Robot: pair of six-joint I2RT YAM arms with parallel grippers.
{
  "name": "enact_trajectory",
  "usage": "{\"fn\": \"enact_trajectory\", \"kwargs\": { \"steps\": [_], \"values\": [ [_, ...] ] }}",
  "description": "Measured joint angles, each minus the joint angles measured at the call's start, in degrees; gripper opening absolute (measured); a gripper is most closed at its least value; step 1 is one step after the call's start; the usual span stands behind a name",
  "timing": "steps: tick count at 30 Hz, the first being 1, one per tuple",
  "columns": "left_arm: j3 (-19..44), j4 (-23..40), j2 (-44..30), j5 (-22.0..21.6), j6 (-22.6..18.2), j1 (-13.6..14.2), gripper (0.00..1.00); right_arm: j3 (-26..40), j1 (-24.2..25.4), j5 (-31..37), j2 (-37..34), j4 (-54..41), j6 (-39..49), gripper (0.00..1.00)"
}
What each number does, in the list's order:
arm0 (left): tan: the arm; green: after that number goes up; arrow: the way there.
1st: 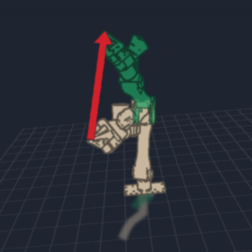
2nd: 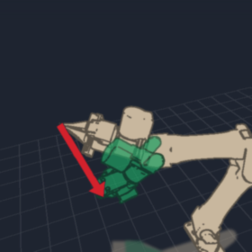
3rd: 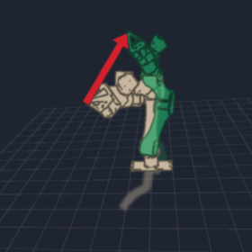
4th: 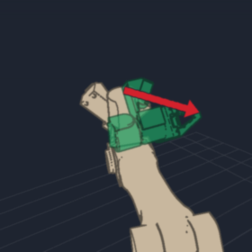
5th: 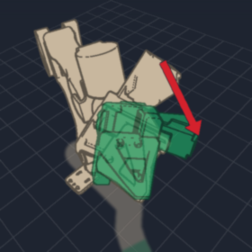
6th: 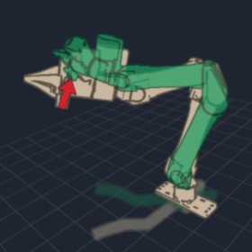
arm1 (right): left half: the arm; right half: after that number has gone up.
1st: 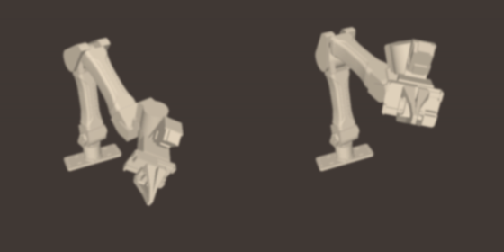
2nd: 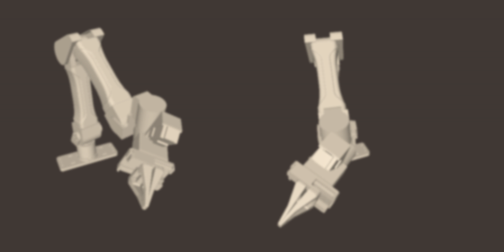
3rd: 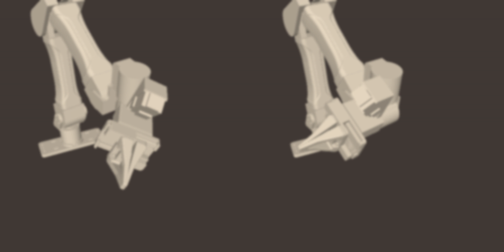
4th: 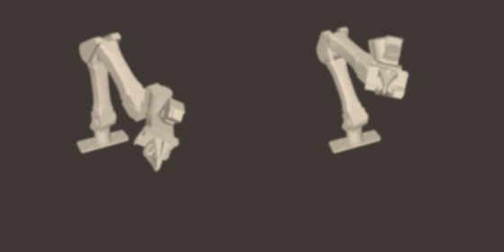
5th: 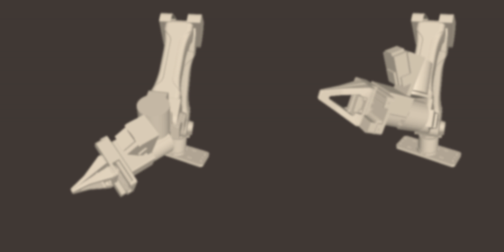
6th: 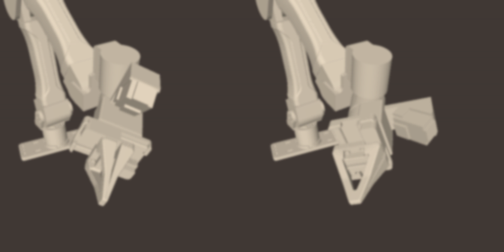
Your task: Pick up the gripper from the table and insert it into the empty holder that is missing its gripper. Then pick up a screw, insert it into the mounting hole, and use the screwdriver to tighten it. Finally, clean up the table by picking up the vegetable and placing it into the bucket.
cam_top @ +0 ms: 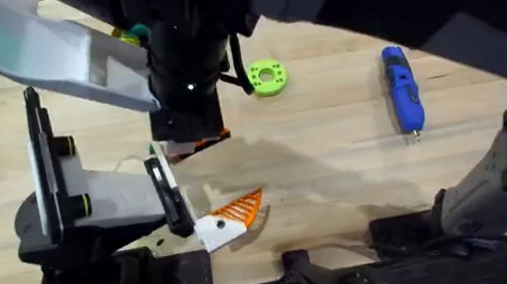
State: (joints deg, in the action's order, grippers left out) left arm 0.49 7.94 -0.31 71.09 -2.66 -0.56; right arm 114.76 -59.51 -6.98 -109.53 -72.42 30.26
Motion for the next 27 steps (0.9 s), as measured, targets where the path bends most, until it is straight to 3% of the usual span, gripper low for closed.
{"fn": "enact_trajectory", "kwargs": {
  "steps": [14,15,18,19,27],
  "values": [
    [0.0,0.0,0.0,0.0,0.0,0.0,0.985,0.1,0.0,0.0,0.0,0.0,-0.2,0.008],
    [0.0,0.0,0.0,0.0,-0.1,0.0,0.985,0.1,0.0,0.0,0.0,-0.1,-0.7,0.078],
    [0.0,0.0,0.0,0.0,-0.1,0.0,0.985,0.1,0.0,0.0,0.0,-0.1,-0.7,0.496],
    [0.0,0.0,0.0,0.0,-0.1,0.0,0.985,0.1,-0.1,0.0,-0.1,-0.2,-0.6,0.860],
    [0.0,0.0,0.0,0.0,-0.1,0.0,0.985,0.1,-0.1,0.1,-0.1,-0.1,-1.3,0.897]
  ]
}}
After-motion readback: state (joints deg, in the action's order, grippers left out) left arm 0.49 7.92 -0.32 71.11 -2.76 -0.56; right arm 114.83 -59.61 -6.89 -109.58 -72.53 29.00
